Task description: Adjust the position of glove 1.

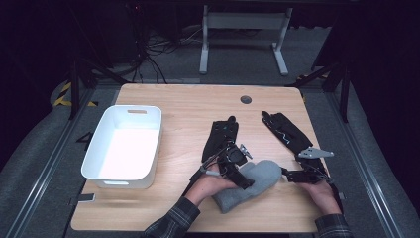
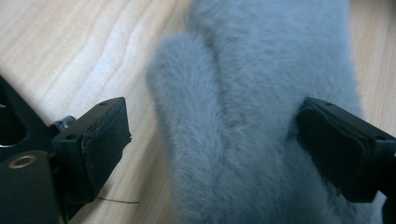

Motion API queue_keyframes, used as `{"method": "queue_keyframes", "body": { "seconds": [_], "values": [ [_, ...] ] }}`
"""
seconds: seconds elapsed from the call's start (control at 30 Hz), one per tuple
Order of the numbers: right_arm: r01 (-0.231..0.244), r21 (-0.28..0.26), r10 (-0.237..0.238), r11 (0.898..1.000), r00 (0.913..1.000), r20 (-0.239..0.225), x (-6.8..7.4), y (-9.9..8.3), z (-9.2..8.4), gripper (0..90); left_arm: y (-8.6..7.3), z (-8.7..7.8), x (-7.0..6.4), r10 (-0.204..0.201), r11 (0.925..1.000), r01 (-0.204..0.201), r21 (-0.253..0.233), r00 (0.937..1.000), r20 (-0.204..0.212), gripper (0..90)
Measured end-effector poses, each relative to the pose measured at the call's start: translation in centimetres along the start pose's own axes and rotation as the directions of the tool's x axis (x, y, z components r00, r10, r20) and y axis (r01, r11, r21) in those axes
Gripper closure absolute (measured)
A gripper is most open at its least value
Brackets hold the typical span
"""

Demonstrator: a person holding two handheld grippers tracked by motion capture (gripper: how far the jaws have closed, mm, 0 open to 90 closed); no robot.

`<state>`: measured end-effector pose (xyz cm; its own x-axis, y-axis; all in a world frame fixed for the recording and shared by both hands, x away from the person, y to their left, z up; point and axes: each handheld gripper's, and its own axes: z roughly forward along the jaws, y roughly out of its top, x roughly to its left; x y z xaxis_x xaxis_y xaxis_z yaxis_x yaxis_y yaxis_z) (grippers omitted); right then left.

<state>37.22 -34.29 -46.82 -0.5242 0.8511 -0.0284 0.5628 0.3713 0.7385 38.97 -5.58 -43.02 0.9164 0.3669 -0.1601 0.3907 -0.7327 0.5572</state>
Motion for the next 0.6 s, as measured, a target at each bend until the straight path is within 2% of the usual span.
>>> {"method": "queue_keyframes", "body": {
  "seconds": [0.1, 0.17, 0.23, 0.3, 0.47, 0.6],
  "values": [
    [0.0, 0.0, 0.0, 1.0, 1.0, 0.0, 0.0, 0.0, 0.0, 16.3, 0.0, 0.5, -0.1, 0.016, 0.9995, -0.015, 0.029, 0.9998, -0.013, 7.7],
    [0.0, 0.0, 0.0, 1.0, 1.0, 0.0, 0.0, 0.0, 0.0, 16.3, -0.1, 0.9, 0.0, -0.001, 0.9985, 0.002, 0.054, 1.0, -0.008, 5.7],
    [0.0, 0.0, 0.0, 1.0, 1.0, 0.0, 0.0, 0.0, 0.0, 16.3, -0.1, 1.3, 0.2, -0.015, 0.997, 0.014, 0.076, 0.9998, 0.014, 5.4],
    [0.0, 0.0, 0.0, 1.0, 1.0, 0.0, 0.0, 0.0, 0.0, 16.3, -0.1, 1.4, 0.3, -0.025, 0.9965, 0.023, 0.081, 0.9994, 0.022, 5.5],
    [0.0, 0.001, 0.0, 1.0, 1.0, 0.002, 0.0, 0.0, 0.0, 16.3, -0.2, 1.6, 0.3, -0.019, 0.9951, 0.012, 0.098, 0.9971, 0.073, 15.4],
    [0.0, 0.001, 0.0, 1.0, 1.0, 0.002, 0.0, 0.0, 0.0, 16.3, -0.1, 1.5, 0.1, -0.007, 0.995, -0.001, 0.1, 0.9961, 0.088, 21.4]
  ]
}}
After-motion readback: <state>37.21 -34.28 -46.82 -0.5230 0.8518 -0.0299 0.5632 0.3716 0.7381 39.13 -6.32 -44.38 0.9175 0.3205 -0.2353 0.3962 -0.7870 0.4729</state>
